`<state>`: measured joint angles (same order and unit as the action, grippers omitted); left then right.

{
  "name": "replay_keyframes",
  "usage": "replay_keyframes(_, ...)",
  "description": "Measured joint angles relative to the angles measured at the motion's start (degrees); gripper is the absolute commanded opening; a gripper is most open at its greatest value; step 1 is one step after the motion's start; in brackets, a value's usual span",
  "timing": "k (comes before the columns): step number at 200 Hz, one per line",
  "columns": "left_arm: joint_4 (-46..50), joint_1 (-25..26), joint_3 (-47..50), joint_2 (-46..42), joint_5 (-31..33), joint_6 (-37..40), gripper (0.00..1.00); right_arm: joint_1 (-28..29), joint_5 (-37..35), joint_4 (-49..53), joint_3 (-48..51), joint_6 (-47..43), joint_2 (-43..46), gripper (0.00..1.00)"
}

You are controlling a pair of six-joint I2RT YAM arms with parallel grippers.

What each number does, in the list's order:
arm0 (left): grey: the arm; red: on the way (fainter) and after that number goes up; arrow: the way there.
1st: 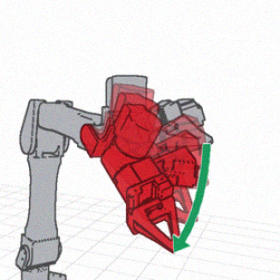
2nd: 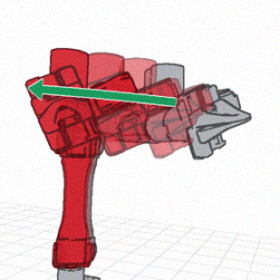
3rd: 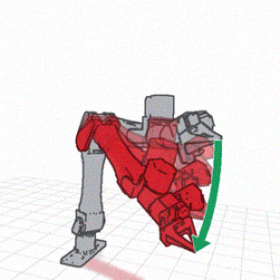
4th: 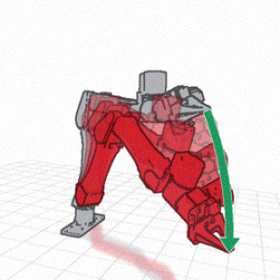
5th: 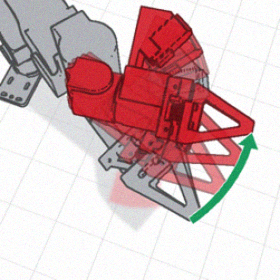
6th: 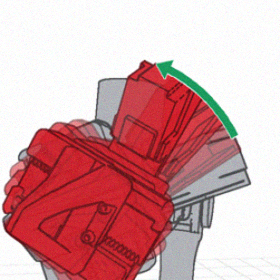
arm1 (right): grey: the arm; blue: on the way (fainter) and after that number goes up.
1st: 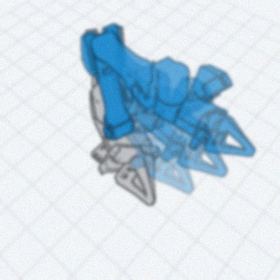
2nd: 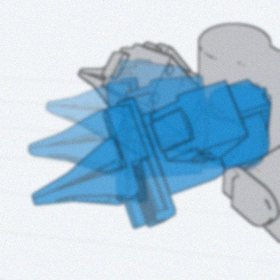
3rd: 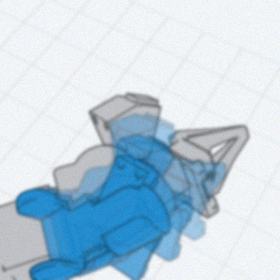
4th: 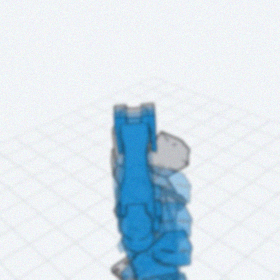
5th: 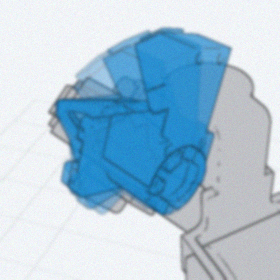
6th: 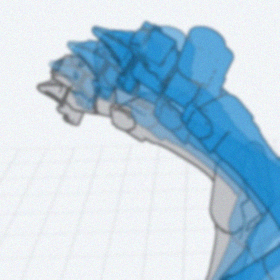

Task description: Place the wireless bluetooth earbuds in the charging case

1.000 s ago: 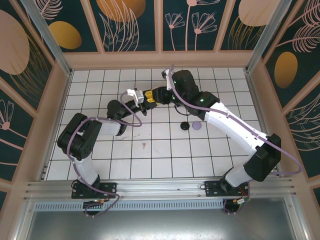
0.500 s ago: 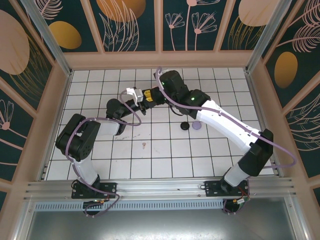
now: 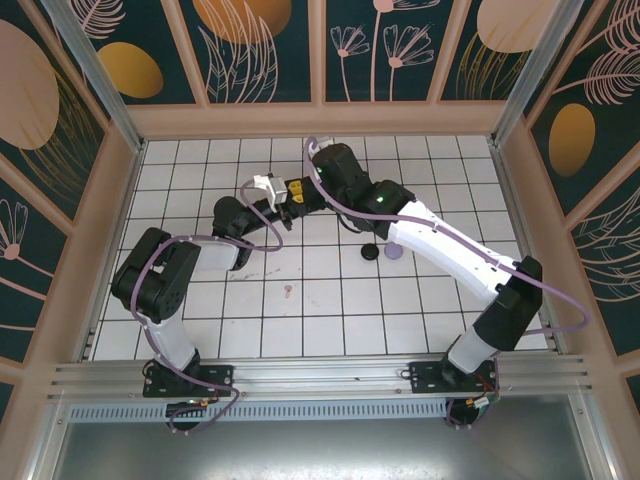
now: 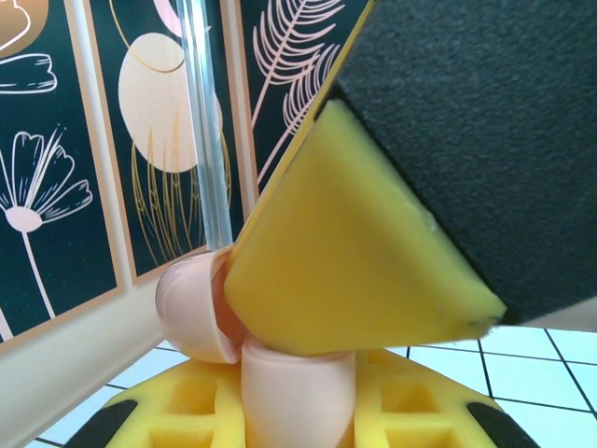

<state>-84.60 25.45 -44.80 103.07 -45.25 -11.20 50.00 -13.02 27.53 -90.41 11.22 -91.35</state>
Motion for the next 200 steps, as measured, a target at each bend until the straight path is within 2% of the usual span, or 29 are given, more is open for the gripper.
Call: replay_keyframes(200, -1.75, 0.9, -0.85, -0.7, -1.31, 0.0, 0.0, -1.68, 1.68, -3.02, 0.02, 2.89, 5.79, 0.07)
